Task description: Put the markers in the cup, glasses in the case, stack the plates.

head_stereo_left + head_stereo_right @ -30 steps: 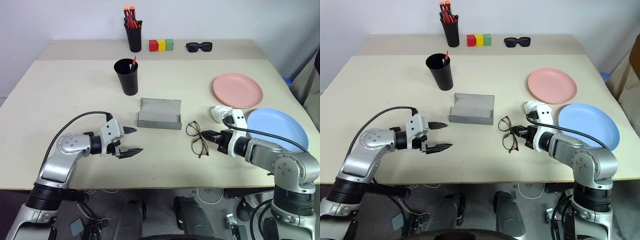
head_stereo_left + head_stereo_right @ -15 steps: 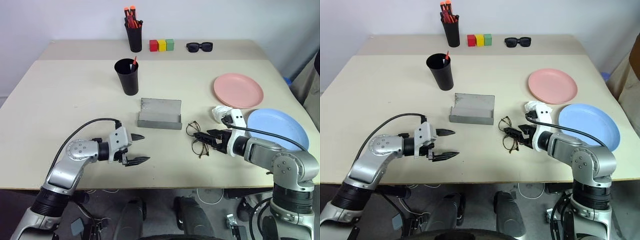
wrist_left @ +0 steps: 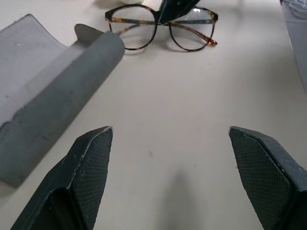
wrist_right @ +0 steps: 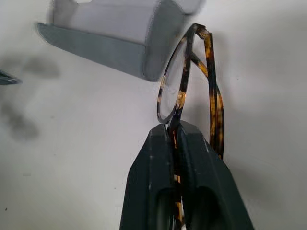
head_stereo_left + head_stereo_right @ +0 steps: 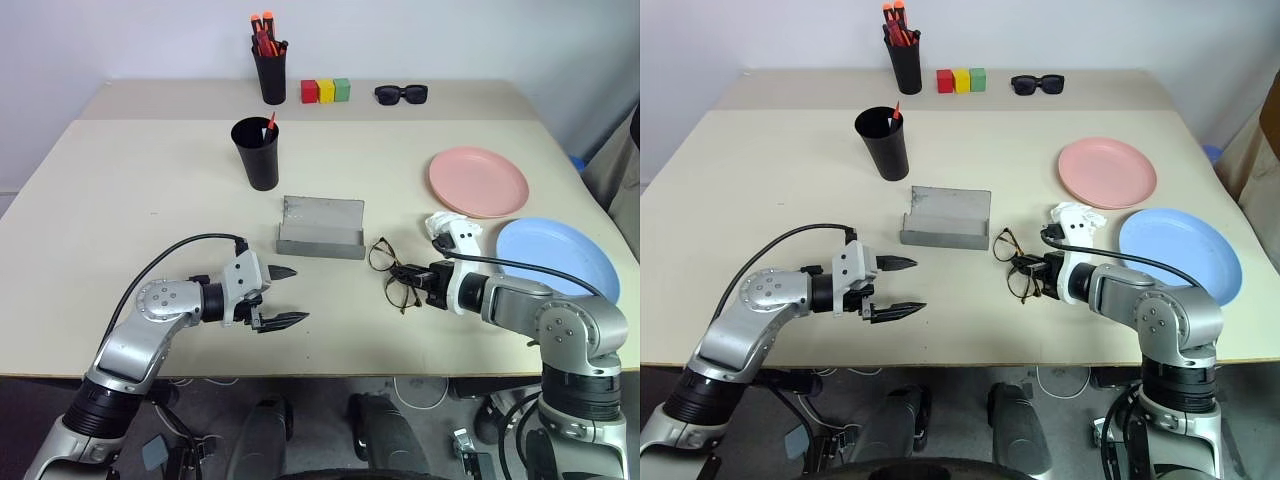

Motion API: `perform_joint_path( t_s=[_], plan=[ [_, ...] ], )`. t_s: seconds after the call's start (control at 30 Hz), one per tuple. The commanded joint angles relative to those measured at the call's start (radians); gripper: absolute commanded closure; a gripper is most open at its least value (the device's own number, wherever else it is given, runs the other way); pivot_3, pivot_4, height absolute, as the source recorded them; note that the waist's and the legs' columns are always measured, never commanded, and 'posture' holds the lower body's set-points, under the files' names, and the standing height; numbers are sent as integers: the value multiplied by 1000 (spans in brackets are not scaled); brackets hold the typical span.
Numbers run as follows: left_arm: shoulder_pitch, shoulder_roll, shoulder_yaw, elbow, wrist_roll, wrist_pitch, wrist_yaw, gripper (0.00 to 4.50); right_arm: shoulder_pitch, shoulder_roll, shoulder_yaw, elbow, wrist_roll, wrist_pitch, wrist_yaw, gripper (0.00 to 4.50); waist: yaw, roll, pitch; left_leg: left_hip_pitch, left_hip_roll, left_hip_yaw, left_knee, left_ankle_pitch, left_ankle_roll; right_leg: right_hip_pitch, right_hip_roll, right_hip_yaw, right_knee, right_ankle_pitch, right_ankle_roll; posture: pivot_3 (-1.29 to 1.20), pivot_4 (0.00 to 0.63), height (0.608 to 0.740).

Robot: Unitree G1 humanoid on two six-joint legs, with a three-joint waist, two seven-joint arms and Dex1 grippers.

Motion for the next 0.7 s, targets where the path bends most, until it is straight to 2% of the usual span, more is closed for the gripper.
perform_joint_path(
  t_s=[0.03, 0.23, 0.37, 0.57, 0.7],
  plan=[
    [-4, -3, 10, -29, -16, -5, 12, 531, -1, -56, -22, -54, -2, 5, 2, 4457, 0, 0, 0, 0, 0, 0, 0, 0, 0, 0, 0, 0, 0, 0, 0, 0, 150, 740],
    [-3, -25, 69, 7, -21, -15, 80, 531, -71, -221, 48, -119, -41, -102, 88, 4457, -3, 0, 0, 0, 0, 1, 0, 0, 0, 0, 0, 0, -1, 0, 0, 0, 150, 740],
    [-4, -50, 136, 39, -50, -11, 130, 531, -201, -279, 195, -76, -127, -270, 194, 4457, -12, 1, 0, 0, 1, 2, -1, 0, 0, -2, 1, 0, 0, -1, -2, 0, 150, 740],
    [5, -38, 203, 75, -49, -27, 171, 531, -479, -190, 476, 304, -339, -604, 427, 4457, -26, 0, 1, 0, 0, 2, -1, 0, 0, -2, 1, 0, 0, -1, -2, 0, 150, 740],
    [20, -22, 234, 70, -51, -32, 188, 531, -614, -84, 575, 605, -442, -788, 576, 4457, -27, 0, 1, 0, 0, 2, -1, 0, 0, -2, 0, 0, 1, 0, 0, 0, 150, 740]
  ],
)
